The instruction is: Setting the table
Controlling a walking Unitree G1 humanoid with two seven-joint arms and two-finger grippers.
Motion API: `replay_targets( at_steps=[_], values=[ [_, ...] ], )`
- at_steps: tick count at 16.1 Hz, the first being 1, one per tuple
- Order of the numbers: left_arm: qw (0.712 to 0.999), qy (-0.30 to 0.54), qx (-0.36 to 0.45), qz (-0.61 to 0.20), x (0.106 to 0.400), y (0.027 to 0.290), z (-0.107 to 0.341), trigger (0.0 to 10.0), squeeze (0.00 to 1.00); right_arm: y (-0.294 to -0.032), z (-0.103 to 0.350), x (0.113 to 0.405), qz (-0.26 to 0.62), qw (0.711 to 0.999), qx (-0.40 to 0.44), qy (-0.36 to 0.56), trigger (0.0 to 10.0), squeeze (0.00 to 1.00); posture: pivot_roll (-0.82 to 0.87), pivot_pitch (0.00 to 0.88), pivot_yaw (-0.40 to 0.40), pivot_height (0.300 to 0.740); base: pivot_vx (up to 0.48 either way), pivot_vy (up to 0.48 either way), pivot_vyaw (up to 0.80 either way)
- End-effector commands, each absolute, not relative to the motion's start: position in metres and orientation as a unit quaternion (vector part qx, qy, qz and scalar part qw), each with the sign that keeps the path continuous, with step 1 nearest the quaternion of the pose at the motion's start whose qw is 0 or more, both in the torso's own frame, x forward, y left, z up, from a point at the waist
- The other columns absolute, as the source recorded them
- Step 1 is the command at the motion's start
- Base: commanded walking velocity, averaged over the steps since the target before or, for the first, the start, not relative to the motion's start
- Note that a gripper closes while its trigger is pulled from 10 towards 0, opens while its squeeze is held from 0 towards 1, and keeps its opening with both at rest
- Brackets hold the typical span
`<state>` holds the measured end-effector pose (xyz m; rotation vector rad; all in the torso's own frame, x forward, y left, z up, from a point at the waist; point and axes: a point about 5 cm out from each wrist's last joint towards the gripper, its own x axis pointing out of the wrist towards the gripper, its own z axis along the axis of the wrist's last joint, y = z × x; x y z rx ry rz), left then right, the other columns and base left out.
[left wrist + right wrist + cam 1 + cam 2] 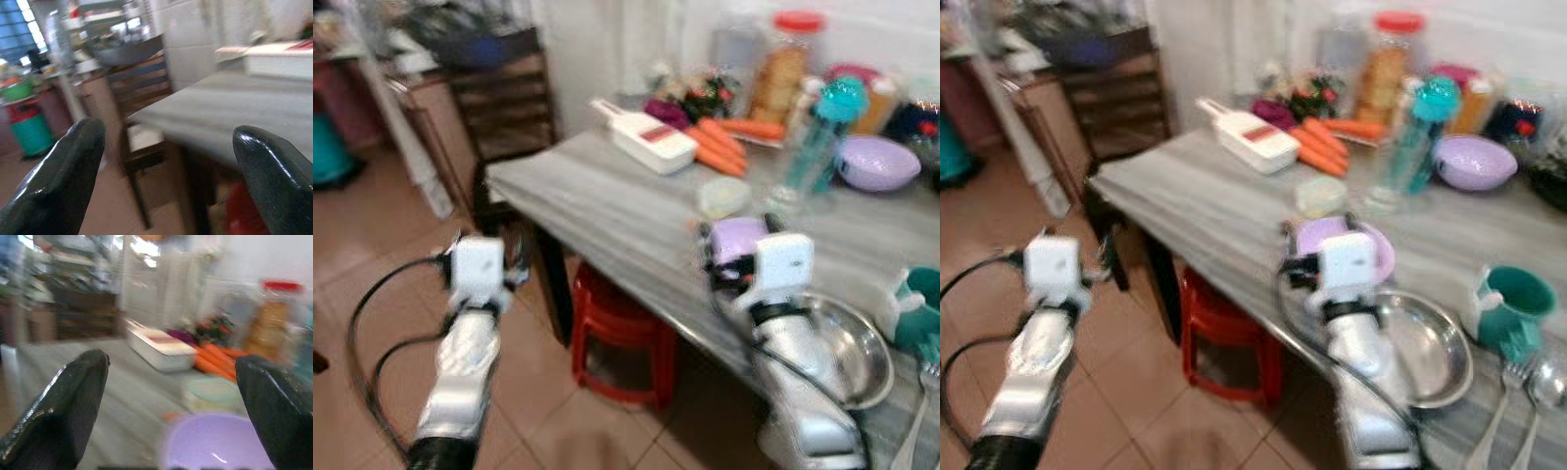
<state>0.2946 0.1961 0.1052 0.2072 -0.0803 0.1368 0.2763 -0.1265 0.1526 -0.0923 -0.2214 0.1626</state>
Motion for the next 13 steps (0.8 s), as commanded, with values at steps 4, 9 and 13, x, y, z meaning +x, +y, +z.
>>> replay_targets(
  at_steps=[4, 9, 13],
  values=[
    [0.990, -0.049, 0.106, 0.078, 0.2964, 0.1948, 0.1093, 10.0, 0.00, -0.1260, 0.1543, 0.2788, 0.087, 0.989, -0.048, -0.114, 10.0, 0.00, -0.05, 0.000, 0.006, 0.740, 0.000, 0.000, 0.80],
    [0.989, -0.047, 0.110, 0.082, 0.2975, 0.1939, 0.1091, 10.0, 0.00, -0.1250, 0.1535, 0.2786, 0.089, 0.989, -0.044, -0.114, 10.0, 0.00, -0.05, 0.000, 0.011, 0.740, 0.000, 0.000, 0.80],
    [0.989, -0.044, 0.113, 0.084, 0.2978, 0.1940, 0.1084, 10.0, 0.00, -0.1235, 0.1522, 0.2784, 0.090, 0.989, -0.041, -0.112, 10.0, 0.00, -0.05, 0.000, 0.015, 0.740, 0.000, 0.000, 0.80]
  ],
)
